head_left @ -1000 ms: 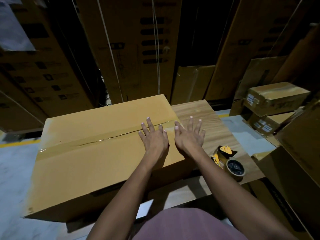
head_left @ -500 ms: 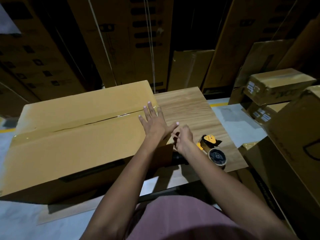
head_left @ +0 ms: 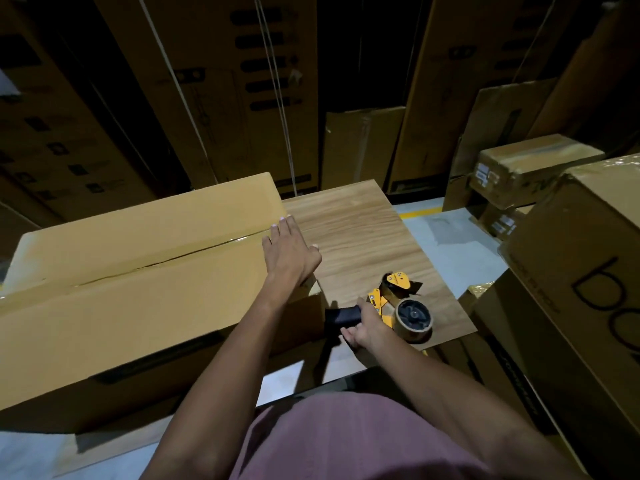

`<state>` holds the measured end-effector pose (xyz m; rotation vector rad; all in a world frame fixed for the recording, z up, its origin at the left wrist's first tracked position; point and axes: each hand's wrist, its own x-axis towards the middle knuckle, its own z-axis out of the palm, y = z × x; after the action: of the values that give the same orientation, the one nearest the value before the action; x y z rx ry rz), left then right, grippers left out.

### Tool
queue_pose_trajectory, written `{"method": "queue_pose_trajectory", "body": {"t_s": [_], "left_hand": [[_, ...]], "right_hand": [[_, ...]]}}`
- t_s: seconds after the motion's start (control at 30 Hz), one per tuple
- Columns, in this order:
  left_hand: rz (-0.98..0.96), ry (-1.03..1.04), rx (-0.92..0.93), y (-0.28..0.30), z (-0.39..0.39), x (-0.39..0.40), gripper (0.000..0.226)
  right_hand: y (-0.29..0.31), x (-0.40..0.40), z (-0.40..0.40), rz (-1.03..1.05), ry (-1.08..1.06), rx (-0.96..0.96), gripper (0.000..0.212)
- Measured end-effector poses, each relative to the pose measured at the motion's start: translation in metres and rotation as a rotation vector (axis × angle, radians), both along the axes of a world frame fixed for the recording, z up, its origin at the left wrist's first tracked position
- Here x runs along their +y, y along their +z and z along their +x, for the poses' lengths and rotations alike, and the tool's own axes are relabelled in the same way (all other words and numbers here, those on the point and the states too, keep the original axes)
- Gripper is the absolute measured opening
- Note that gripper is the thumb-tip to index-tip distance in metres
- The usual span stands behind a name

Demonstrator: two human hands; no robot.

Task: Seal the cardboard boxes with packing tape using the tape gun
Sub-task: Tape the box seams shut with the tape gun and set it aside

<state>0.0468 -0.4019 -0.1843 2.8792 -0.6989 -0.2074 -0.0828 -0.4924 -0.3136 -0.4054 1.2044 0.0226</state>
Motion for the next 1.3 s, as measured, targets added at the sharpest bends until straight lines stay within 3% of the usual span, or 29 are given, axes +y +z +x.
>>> {"method": "queue_pose_trajectory", "body": {"t_s": [0.13,0.3,0.43,0.57,0.67,0.8,0.87,1.03,1.3], "left_hand": [[-0.046,-0.055,-0.152,0.001,0.020,0.010,0.081],[-0.137,-0.114,-0.094,0.000,0.041,0.021,0.062],[-0.387,-0.106,-0.065,-0.004,0.048,0.024,0.055],[-0.704,0.014,0.178,0.016,0.056,0.031,0.061],[-0.979,0.177,0.558,0.053,0.058,0.033,0.069],[-0.843,0.127,0.983,0.094,0.072,0.040,0.097],[-0.826,0.085,1.112,0.104,0.078,0.044,0.100],[-0.864,0.093,1.286,0.101,0.093,0.059,0.078],[-0.947,0.102,1.538,0.074,0.125,0.088,0.026]], "right_hand": [[0.004,-0.003,0.014,0.045,-0.228,-0.123,0.041],[0.050,-0.020,0.024,0.066,-0.494,-0.338,0.009],[0.100,-0.011,0.020,0.149,-0.464,-0.578,0.018],[0.133,0.003,0.021,0.024,-0.215,-0.774,0.006],[0.144,0.008,0.023,-0.216,-0.034,-0.797,0.008],[0.149,0.021,0.023,-0.453,0.107,-0.794,0.018],[0.155,0.031,0.023,-0.562,0.158,-0.761,0.016],[0.165,0.049,0.027,-0.806,0.240,-0.630,0.016],[0.170,0.075,0.032,-0.905,0.178,-0.531,0.015]]}}
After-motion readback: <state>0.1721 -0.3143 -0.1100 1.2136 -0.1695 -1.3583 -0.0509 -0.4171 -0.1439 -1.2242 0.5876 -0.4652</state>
